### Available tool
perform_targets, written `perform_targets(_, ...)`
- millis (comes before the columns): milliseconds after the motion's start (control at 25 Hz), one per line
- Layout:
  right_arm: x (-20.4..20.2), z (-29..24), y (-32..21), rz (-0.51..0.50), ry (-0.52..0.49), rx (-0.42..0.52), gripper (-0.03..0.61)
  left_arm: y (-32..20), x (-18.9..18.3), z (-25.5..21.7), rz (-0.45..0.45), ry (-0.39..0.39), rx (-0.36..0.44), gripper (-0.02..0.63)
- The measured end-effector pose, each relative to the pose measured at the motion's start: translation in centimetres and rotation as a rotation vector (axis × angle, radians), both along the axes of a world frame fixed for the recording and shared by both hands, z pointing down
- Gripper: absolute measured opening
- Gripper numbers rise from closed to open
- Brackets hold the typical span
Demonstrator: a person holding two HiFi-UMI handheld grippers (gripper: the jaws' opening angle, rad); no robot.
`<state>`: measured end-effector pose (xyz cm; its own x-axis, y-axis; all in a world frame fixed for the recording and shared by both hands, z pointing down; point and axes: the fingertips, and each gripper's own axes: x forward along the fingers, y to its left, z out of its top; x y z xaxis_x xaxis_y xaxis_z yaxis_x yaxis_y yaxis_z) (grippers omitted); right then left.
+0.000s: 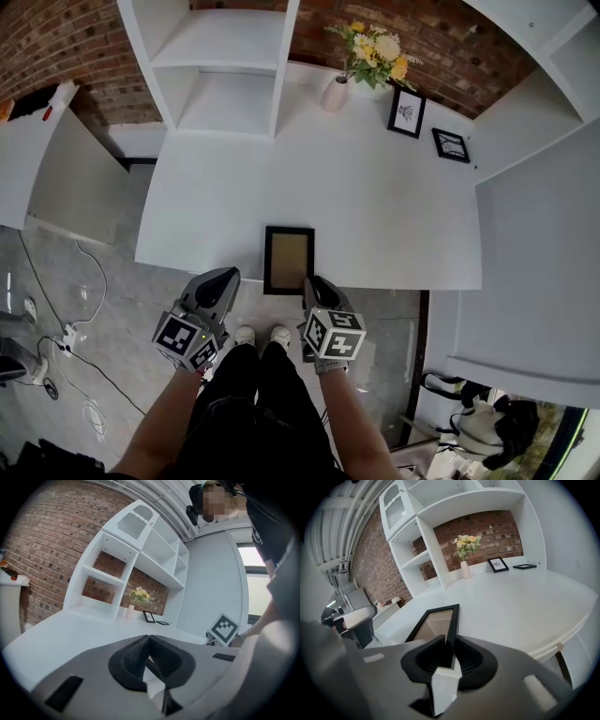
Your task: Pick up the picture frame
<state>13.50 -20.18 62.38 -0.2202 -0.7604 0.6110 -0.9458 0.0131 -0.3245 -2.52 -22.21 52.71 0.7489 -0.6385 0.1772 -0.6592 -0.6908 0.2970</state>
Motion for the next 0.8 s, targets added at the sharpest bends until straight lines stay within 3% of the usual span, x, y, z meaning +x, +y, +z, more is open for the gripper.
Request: perform_targets(800,-2.7,-0.3,3.0,-0.073,-0.154,-0.010,0.084,0.4,1.1,0.2,0.015,0.007,-0.005,-0.014)
